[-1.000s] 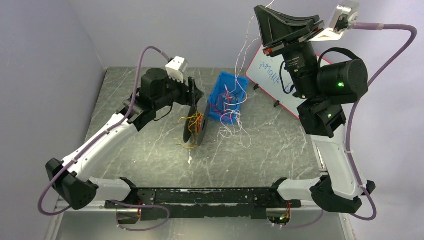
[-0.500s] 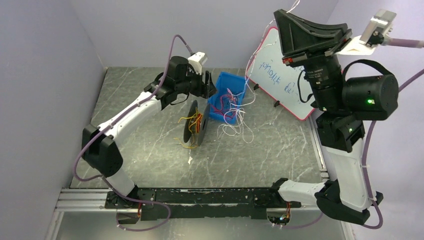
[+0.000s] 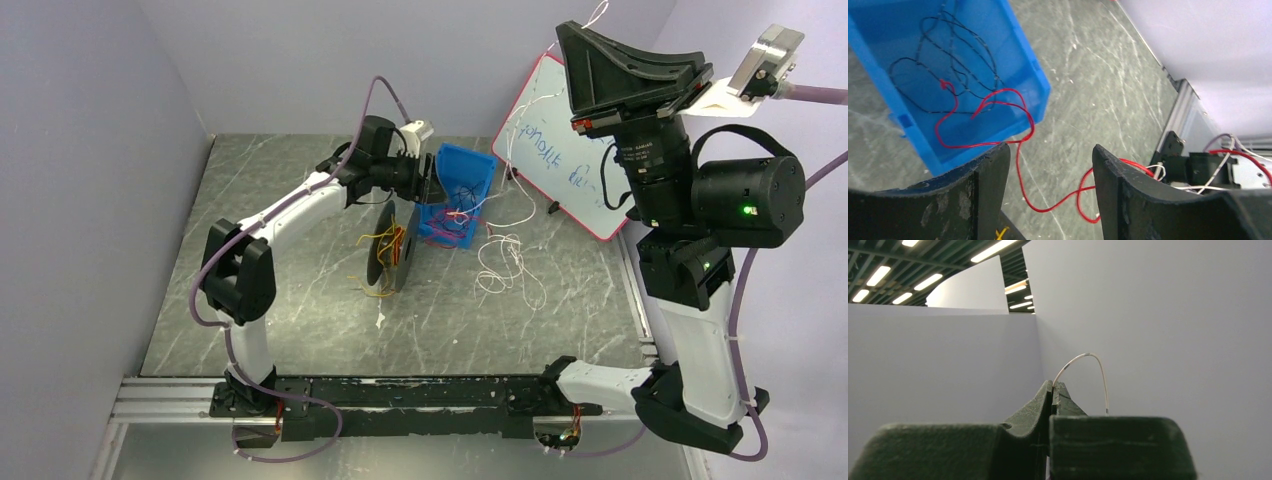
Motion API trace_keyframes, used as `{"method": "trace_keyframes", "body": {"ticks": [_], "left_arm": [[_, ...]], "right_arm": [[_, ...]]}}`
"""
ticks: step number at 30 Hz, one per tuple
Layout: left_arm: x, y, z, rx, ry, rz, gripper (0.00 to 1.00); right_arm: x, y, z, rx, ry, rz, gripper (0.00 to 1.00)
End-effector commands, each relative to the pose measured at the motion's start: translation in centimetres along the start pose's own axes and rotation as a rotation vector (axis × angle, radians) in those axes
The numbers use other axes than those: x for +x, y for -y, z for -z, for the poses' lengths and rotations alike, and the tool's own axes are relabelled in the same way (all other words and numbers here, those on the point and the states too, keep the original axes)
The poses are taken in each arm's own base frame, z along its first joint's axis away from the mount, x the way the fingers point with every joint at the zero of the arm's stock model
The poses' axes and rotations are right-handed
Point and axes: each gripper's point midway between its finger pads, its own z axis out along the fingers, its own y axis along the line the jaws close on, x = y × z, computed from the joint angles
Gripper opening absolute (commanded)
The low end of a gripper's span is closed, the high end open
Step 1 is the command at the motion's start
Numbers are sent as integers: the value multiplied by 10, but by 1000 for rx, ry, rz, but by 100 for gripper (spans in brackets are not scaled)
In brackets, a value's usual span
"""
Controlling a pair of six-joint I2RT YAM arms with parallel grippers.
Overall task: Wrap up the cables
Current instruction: Place the cable in the storage box.
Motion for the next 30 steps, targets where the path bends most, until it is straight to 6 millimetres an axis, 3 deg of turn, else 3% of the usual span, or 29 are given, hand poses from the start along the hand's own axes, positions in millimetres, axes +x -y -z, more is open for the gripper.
{"method": "trace_keyframes", "body": {"ticks": [1, 8, 16, 30], "left_arm": [[-5, 28, 3, 153, -11, -11, 65], [11, 36, 11, 197, -47, -5, 62], [16, 36, 24, 165, -27, -14, 62], [27, 38, 11, 237, -87, 5, 53]], "right_arm": [[-8, 4, 5, 21, 18, 25, 0], [-6, 5, 4, 25, 19, 30, 0], [-11, 4, 5, 22, 35, 34, 0], [-14, 3, 2, 17, 44, 25, 0]]}}
